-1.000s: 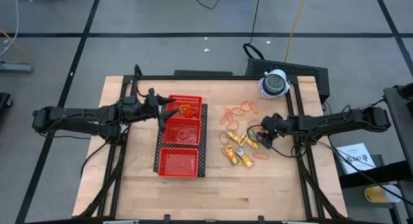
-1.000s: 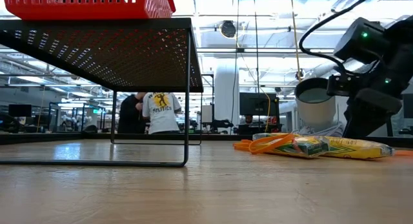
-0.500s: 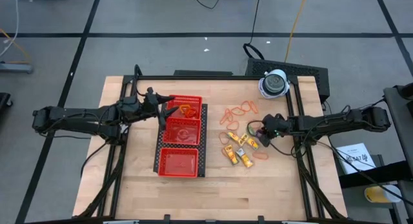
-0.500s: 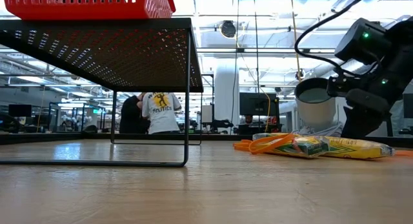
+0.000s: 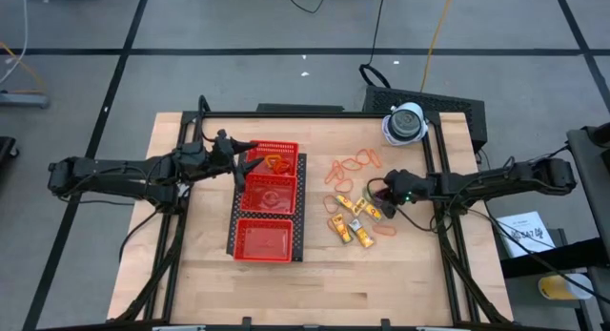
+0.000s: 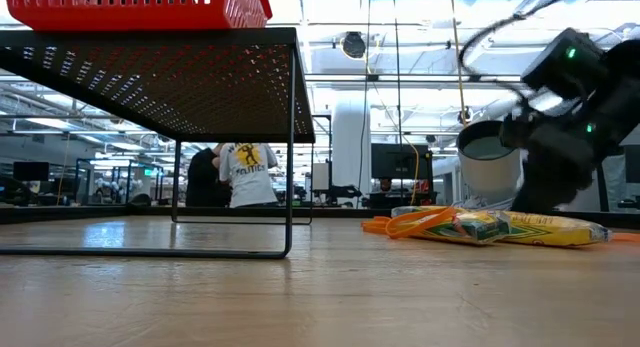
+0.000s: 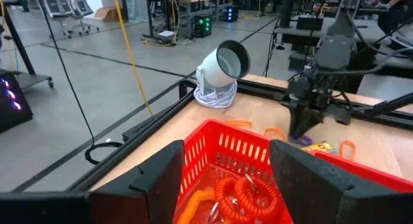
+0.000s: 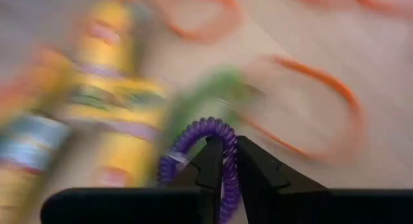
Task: Pick & Place Office Desk Supplies
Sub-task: Put the purple spring keychain into the top red basket on the shelf
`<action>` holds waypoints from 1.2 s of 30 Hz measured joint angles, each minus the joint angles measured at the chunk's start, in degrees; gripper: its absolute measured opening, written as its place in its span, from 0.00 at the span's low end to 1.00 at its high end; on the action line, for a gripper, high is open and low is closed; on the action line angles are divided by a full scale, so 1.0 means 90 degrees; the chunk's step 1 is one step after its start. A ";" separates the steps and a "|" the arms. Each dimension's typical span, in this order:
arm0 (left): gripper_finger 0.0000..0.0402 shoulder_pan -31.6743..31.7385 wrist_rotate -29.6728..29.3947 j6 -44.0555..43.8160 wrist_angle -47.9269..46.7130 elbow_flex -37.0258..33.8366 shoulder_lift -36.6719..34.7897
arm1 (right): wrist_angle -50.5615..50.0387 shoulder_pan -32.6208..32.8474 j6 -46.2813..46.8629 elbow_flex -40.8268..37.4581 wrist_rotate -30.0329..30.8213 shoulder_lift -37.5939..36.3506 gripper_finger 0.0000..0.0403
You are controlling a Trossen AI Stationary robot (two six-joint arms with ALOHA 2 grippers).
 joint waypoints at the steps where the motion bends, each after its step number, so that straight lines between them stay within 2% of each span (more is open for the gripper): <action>1: 0.60 0.0000 0.0000 -0.0046 0.0000 0.0000 0.0000 | 0.0244 -0.0009 -0.0055 0.0011 -0.0099 -0.0044 0.07; 8: 0.60 -0.0007 0.0005 -0.0148 0.0000 0.0000 0.0002 | 0.1229 -0.0009 -0.0469 0.0026 -0.0238 -0.0208 0.01; 21: 0.60 -0.0007 0.0010 -0.0658 0.0078 0.0000 0.0120 | 0.3494 -0.0009 -0.1632 0.0029 -0.0312 -0.0211 0.02; 32: 0.60 -0.0007 0.0007 -0.0976 0.1045 0.0000 0.0719 | 0.4897 -0.0009 -0.2159 0.0038 -0.0318 -0.0214 0.02; 36: 0.60 -0.0007 0.0161 -0.0996 0.1577 0.0000 0.0992 | 0.5326 -0.0012 -0.2177 0.0038 -0.0622 -0.0214 0.03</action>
